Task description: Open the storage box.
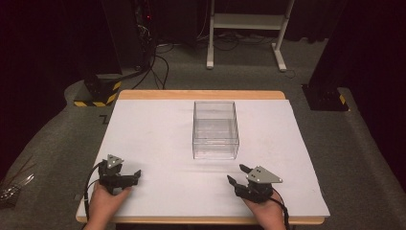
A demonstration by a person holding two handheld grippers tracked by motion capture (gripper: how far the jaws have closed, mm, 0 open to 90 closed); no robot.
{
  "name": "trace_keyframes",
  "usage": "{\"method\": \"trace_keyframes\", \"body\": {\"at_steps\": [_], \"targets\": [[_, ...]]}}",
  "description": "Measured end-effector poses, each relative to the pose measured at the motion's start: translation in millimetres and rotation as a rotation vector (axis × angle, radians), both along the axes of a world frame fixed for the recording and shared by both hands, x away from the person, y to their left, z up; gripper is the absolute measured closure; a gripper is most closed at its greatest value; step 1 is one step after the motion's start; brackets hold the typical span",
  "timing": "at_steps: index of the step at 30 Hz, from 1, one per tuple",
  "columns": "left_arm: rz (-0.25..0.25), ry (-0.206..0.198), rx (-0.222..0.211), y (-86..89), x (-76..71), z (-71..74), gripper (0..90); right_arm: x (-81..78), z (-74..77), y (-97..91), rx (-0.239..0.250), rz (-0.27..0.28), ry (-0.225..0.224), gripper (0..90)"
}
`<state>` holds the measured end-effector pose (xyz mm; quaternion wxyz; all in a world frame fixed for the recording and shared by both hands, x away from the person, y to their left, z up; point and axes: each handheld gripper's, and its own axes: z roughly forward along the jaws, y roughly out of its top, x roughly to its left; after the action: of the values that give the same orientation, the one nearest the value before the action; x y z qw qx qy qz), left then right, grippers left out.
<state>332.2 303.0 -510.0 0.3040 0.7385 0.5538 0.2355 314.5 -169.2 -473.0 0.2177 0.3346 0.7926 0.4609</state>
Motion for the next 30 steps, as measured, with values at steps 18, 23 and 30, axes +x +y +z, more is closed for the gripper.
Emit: {"method": "trace_keyframes", "body": {"at_steps": [18,23,30], "targets": [[0.000,-0.001,0.000,0.0,-0.1,0.0,2.1,33.5,12.7,12.2,0.057,-0.013,0.040,46.8],[0.000,-0.001,0.000,0.0,-0.1,-0.1,2.1,39.6,16.3,20.1,0.041,-0.044,0.023,44.4],[-0.001,-0.002,0.002,0.1,-0.1,0.0,2.1,51.3,14.5,28.0,0.057,-0.055,0.056,45.1]]}}
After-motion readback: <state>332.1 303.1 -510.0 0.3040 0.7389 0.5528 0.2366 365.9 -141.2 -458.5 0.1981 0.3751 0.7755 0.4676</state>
